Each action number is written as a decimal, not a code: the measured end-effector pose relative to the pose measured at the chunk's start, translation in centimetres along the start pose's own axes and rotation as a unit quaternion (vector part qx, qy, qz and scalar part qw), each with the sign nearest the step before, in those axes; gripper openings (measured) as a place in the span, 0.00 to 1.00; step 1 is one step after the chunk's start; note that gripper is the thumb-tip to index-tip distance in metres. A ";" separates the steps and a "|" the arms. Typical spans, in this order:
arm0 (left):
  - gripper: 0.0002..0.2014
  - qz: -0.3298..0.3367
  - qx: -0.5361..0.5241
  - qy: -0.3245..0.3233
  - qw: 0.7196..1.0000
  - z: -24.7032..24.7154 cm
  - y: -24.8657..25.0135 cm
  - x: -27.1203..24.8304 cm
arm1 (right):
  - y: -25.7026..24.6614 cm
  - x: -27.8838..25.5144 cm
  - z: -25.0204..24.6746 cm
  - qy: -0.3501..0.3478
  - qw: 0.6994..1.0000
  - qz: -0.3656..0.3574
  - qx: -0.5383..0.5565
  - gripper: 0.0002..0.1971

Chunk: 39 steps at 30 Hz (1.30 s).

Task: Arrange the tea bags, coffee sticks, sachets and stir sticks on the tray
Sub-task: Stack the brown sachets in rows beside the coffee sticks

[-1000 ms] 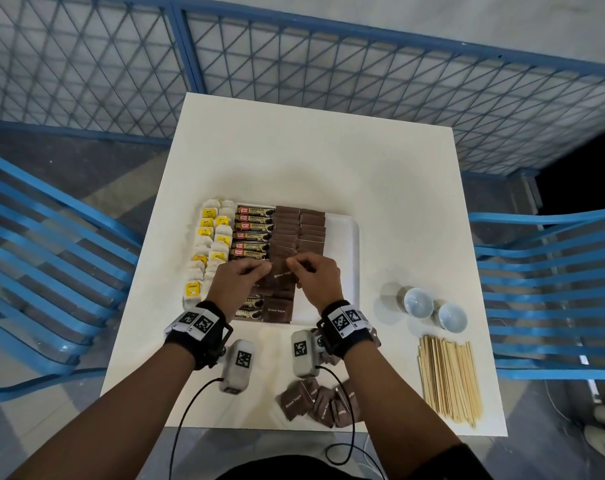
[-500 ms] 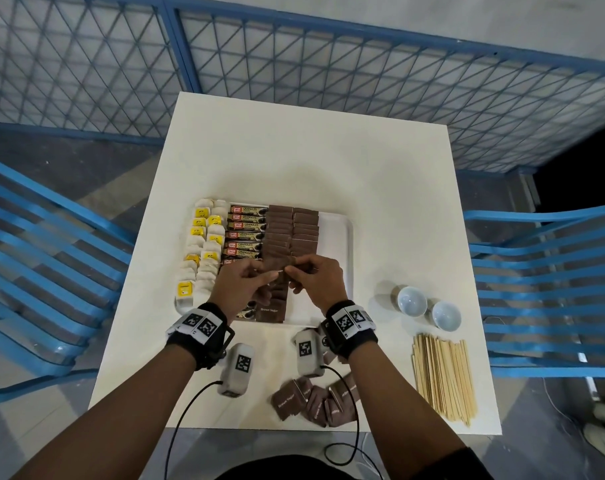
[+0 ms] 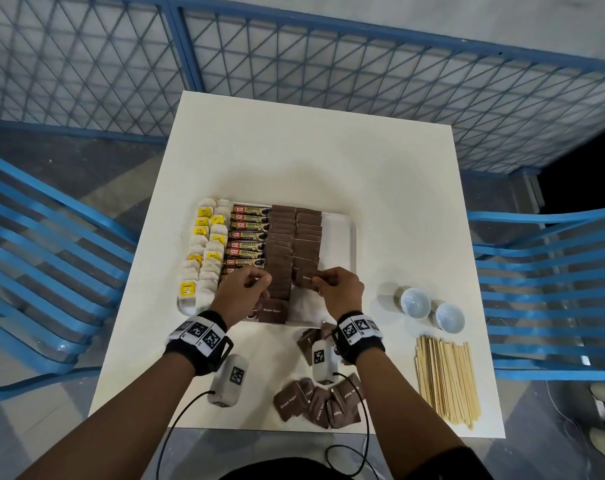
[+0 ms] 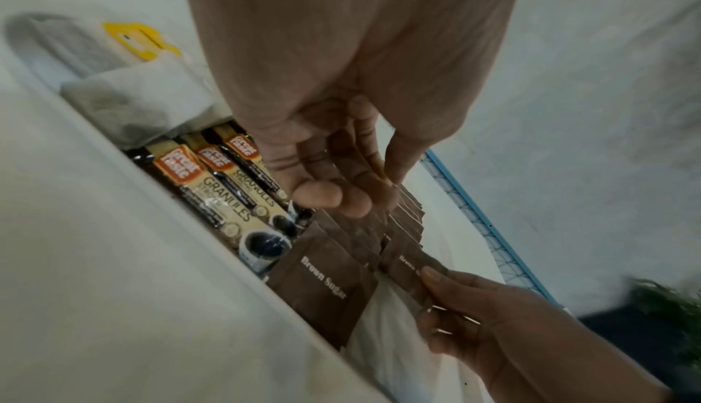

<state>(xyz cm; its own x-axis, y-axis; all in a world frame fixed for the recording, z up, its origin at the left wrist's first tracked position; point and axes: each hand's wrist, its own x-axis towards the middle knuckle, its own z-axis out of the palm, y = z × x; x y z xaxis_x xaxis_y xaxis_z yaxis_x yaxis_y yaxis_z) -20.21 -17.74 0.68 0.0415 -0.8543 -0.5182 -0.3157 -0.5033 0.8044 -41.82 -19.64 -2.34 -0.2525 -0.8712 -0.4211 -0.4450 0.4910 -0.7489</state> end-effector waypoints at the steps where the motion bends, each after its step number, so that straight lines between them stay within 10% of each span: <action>1: 0.05 0.000 0.000 0.001 1.000 -0.1 -0.1 0.0 | -0.1 -0.1 0.1 0.001 1.000 0.005 -0.001 0.05; 30: 0.03 0.032 0.016 0.013 0.999 0.6 -0.6 -0.9 | -0.2 -0.3 -0.6 0.020 0.999 -0.020 -0.019 0.08; 39: 0.03 0.125 0.123 -0.115 0.978 3.5 -1.0 -4.6 | 1.6 -6.4 -4.1 0.013 0.999 -0.049 0.016 0.07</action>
<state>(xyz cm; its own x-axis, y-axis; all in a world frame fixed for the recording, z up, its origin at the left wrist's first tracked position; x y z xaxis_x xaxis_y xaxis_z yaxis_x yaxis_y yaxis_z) -23.40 -12.85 1.20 -0.2714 -0.8808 -0.3880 -0.5076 -0.2115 0.8352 -44.42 -13.28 1.29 -0.2327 -0.9141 -0.3322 -0.4402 0.4035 -0.8021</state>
